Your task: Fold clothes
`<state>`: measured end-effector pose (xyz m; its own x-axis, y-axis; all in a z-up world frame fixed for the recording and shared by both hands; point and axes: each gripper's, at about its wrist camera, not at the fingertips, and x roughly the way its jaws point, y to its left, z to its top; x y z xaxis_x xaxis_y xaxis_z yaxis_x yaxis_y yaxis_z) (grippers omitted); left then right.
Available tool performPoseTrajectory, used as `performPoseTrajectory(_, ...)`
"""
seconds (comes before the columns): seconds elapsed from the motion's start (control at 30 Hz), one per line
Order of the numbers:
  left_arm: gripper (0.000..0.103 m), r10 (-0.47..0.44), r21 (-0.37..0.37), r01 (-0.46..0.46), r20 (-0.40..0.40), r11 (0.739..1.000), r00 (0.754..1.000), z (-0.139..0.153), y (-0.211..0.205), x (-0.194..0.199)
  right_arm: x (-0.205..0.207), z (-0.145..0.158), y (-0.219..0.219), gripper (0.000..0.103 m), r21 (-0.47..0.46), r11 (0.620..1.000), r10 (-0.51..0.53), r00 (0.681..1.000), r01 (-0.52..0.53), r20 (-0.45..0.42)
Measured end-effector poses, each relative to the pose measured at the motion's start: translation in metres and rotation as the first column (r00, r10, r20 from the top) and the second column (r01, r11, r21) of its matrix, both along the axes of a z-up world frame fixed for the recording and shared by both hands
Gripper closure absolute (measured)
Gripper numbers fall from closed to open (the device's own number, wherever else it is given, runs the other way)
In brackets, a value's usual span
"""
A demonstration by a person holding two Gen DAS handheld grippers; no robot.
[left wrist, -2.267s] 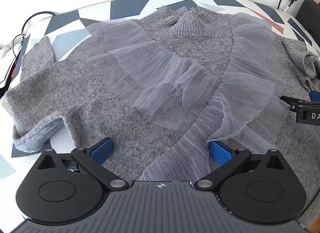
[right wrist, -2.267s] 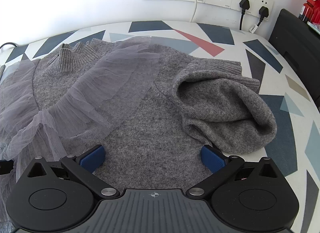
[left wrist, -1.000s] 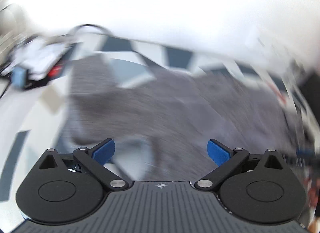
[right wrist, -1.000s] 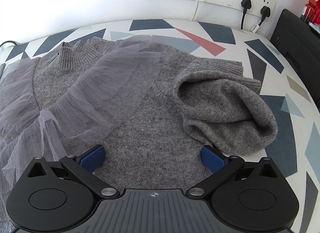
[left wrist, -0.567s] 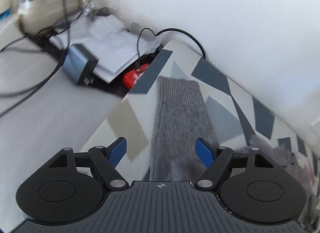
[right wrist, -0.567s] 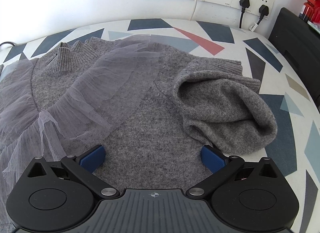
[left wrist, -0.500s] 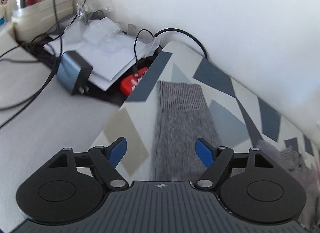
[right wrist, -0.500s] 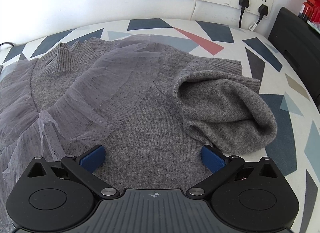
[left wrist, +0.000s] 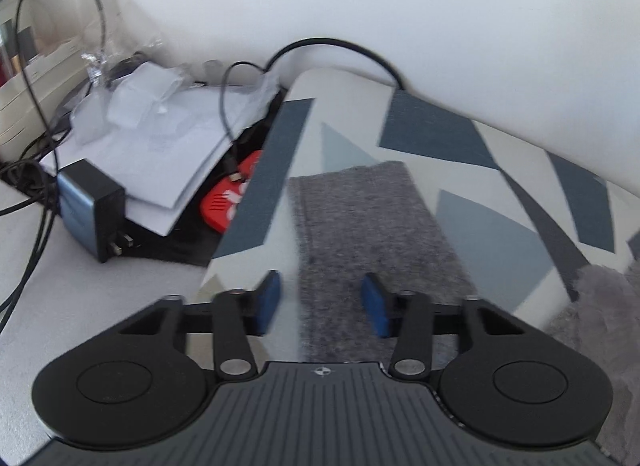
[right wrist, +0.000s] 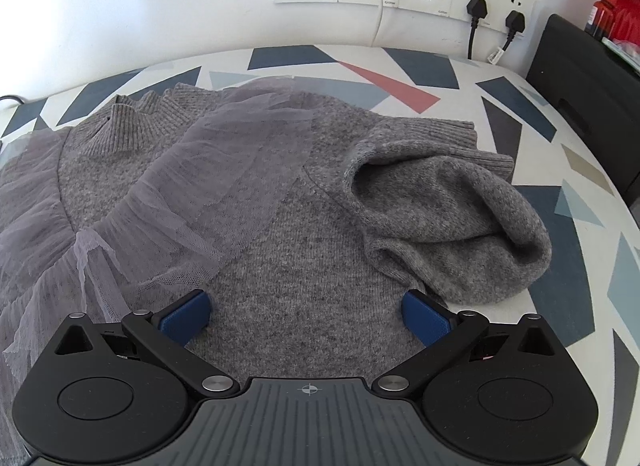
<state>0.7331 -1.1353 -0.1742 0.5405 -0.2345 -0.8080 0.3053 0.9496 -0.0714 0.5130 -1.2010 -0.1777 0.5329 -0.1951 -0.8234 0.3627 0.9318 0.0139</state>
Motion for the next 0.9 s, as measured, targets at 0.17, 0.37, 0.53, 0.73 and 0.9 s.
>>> performPoseTrajectory(0.17,0.096,0.036,-0.082,-0.037,-0.01,0.996,0.999,0.022,0.019,-0.007,0.002,0.0,0.001,0.001,-0.001,1.0,-0.016,1.0,0.016,0.005)
performPoseTrajectory(0.37,0.096,0.153,-0.188,-0.145,0.024,0.971,0.988,0.06,0.061,-0.019,0.004,0.0,0.001,0.001,-0.001,1.0,-0.019,1.0,0.019,0.004)
performPoseTrajectory(0.53,0.096,0.335,-0.27,-0.282,0.176,0.921,0.926,0.114,0.115,-0.055,0.005,0.0,0.0,0.001,0.0,1.0,-0.019,1.0,0.019,0.002)
performPoseTrajectory(0.73,0.096,0.255,-0.35,-0.145,0.292,0.925,0.922,0.156,0.092,-0.09,0.007,0.0,0.0,0.001,0.001,1.0,-0.019,1.0,0.019,0.001)
performPoseTrajectory(0.9,0.096,-0.009,-0.283,0.127,0.384,0.951,0.923,0.163,0.006,-0.123,0.005,-0.001,0.0,0.001,0.0,1.0,-0.015,1.0,0.015,0.009)
